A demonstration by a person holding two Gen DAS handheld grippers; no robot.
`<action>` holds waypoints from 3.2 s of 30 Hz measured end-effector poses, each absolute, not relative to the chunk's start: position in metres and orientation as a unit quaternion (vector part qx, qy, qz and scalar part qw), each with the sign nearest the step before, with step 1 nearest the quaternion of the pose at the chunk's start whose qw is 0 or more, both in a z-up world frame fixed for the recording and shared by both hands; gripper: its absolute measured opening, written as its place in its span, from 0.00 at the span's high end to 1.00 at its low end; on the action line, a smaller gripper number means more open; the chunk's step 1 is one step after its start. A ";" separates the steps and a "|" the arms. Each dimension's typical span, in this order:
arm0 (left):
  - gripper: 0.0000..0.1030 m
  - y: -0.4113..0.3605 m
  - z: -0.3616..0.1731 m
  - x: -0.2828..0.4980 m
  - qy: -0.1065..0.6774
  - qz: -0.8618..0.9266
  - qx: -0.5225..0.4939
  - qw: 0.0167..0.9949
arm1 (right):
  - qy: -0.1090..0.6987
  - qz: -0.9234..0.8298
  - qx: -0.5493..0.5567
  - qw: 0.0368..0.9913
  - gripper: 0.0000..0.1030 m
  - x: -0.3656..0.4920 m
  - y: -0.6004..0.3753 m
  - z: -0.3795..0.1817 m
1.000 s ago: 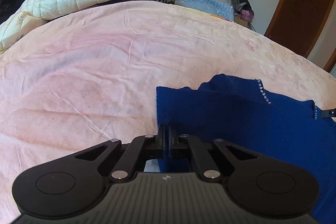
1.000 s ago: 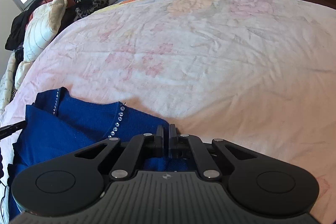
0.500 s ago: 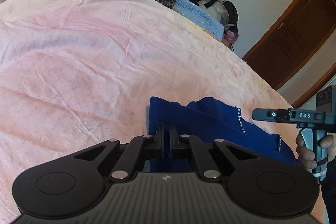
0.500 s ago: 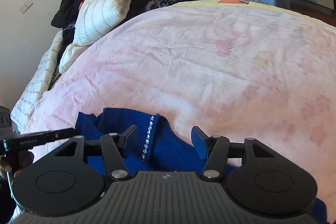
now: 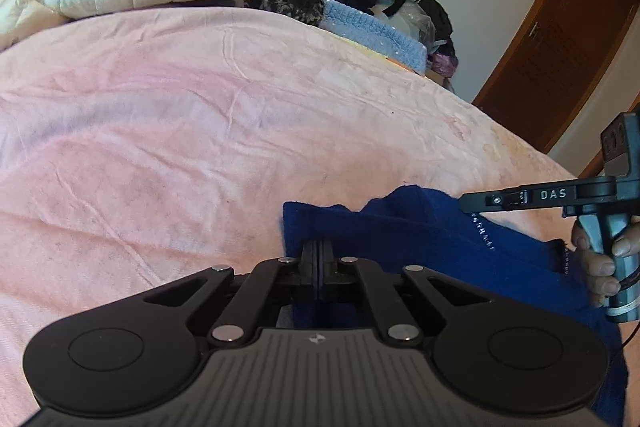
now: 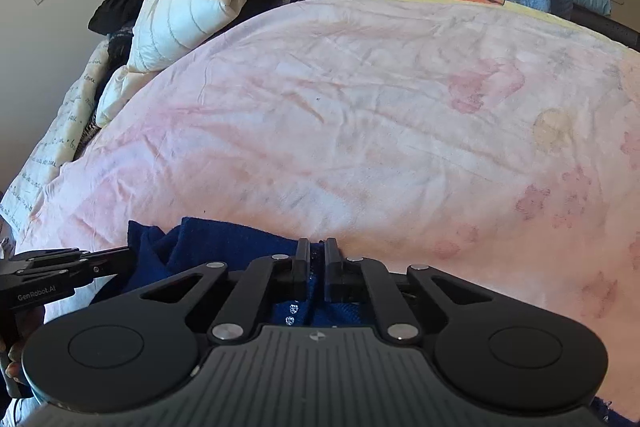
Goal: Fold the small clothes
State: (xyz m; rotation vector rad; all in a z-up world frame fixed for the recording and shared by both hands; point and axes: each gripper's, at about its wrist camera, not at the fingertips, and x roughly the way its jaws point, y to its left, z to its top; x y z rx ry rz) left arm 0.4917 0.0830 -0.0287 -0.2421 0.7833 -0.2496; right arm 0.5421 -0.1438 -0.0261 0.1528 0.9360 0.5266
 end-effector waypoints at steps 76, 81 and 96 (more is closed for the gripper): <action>0.93 0.044 -0.037 0.128 0.418 -0.171 -0.098 0.887 | 0.455 0.148 0.346 0.807 0.96 0.008 -0.315 -0.035; 0.93 0.039 -0.039 0.129 0.412 -0.175 -0.079 0.891 | 0.457 0.131 0.397 0.785 0.92 0.008 -0.328 -0.067; 0.93 0.138 -0.032 0.102 0.440 -0.079 -0.210 0.870 | 0.433 0.188 0.400 0.785 0.47 0.009 -0.289 -0.019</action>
